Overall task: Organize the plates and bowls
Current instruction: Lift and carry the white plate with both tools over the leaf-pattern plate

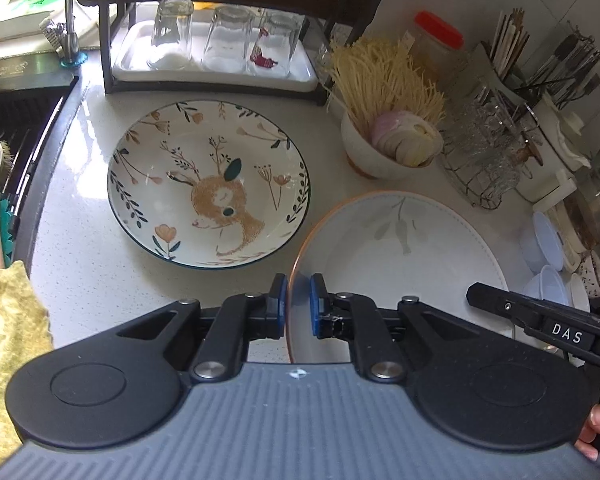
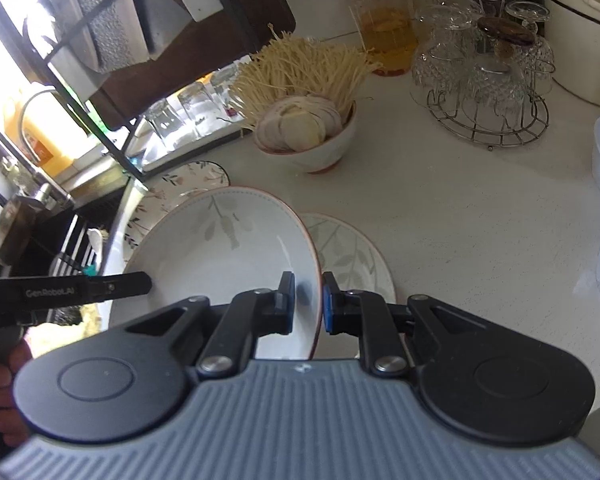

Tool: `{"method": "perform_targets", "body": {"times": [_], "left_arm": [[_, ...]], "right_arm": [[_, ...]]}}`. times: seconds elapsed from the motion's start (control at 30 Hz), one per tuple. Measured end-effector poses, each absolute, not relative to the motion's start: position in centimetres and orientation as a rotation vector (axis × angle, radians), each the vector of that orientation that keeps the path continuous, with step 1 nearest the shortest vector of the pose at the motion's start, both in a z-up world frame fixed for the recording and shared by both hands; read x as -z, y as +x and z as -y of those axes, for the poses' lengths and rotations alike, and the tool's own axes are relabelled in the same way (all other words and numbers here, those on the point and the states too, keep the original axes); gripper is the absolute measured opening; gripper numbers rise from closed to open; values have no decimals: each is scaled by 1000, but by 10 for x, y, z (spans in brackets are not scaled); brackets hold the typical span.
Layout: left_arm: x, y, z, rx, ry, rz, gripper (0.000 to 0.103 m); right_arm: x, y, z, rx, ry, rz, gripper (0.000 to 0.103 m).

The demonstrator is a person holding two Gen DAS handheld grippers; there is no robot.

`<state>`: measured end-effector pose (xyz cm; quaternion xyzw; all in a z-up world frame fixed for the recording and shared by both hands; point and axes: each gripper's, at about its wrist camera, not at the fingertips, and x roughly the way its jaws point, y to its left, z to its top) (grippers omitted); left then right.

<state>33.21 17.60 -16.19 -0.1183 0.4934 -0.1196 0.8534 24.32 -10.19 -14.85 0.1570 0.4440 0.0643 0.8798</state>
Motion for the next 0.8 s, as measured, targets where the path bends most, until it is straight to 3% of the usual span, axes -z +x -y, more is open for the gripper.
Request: {"method": "perform_targets", "body": {"times": [0.8], "left_arm": [[185,354,-133,188,-152,-1112,14]], "right_arm": [[181,258,123,-128,277,-952,18]]}}
